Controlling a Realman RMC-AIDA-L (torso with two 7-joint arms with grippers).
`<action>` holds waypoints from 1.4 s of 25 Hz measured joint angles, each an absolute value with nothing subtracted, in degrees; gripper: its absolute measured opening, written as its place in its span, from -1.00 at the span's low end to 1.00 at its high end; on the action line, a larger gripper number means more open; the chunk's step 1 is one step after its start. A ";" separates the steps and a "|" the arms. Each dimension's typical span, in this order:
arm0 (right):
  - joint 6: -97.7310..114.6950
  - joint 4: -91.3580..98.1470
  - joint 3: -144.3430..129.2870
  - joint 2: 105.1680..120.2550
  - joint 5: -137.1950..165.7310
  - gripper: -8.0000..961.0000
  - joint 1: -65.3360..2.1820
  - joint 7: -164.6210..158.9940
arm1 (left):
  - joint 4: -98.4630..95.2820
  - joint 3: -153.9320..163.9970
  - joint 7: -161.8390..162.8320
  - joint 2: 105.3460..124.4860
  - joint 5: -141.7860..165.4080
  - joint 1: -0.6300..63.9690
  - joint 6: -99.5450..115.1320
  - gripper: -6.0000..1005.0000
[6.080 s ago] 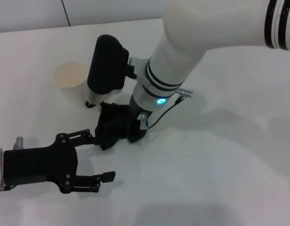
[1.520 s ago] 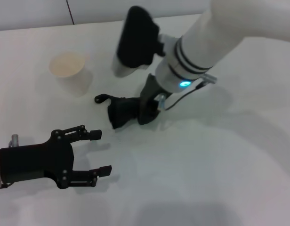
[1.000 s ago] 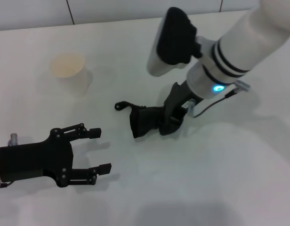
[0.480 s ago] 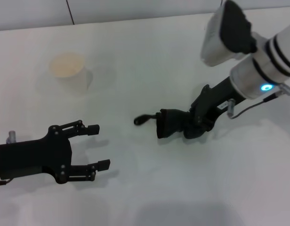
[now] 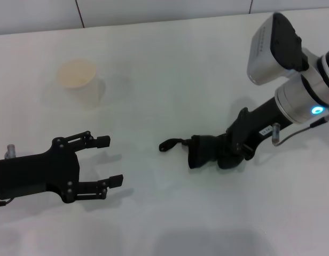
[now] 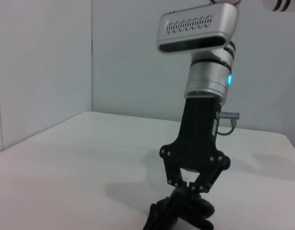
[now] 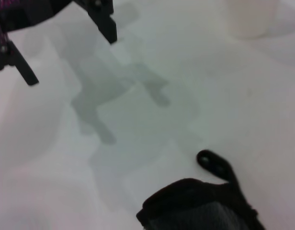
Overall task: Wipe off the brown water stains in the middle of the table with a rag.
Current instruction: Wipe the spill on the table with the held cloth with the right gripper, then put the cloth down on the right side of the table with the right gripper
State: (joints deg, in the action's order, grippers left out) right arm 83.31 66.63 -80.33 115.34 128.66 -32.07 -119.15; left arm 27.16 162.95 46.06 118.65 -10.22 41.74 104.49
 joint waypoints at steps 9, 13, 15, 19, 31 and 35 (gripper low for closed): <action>82.96 63.86 -77.16 115.27 128.35 -0.75 -30.93 -117.76 | 27.26 162.95 46.05 118.70 -10.22 41.66 104.49 0.71; 81.99 63.84 -76.79 115.26 126.25 -0.69 -30.21 -116.61 | 27.39 162.95 46.05 118.74 -10.22 41.60 104.45 0.71; 81.65 63.82 -76.79 115.30 124.19 -0.58 -29.64 -114.75 | 27.68 162.95 46.05 118.78 -10.22 41.55 104.44 0.71; 81.55 64.14 -76.34 115.28 122.30 -0.32 -28.70 -113.07 | 27.87 162.95 46.16 118.82 -10.21 41.24 104.60 0.71; 88.57 65.04 -66.58 115.00 114.19 0.05 -24.08 -100.74 | 29.47 162.95 48.79 117.83 -10.86 40.62 105.74 0.71; 89.31 64.38 -65.05 115.06 113.45 0.05 -23.01 -96.90 | 30.85 162.95 48.85 117.87 -12.18 39.86 107.07 0.71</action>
State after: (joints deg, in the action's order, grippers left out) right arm 89.31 64.38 -65.05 115.06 113.45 -23.01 -96.90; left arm 30.85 162.95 48.85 117.87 -12.18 39.86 107.07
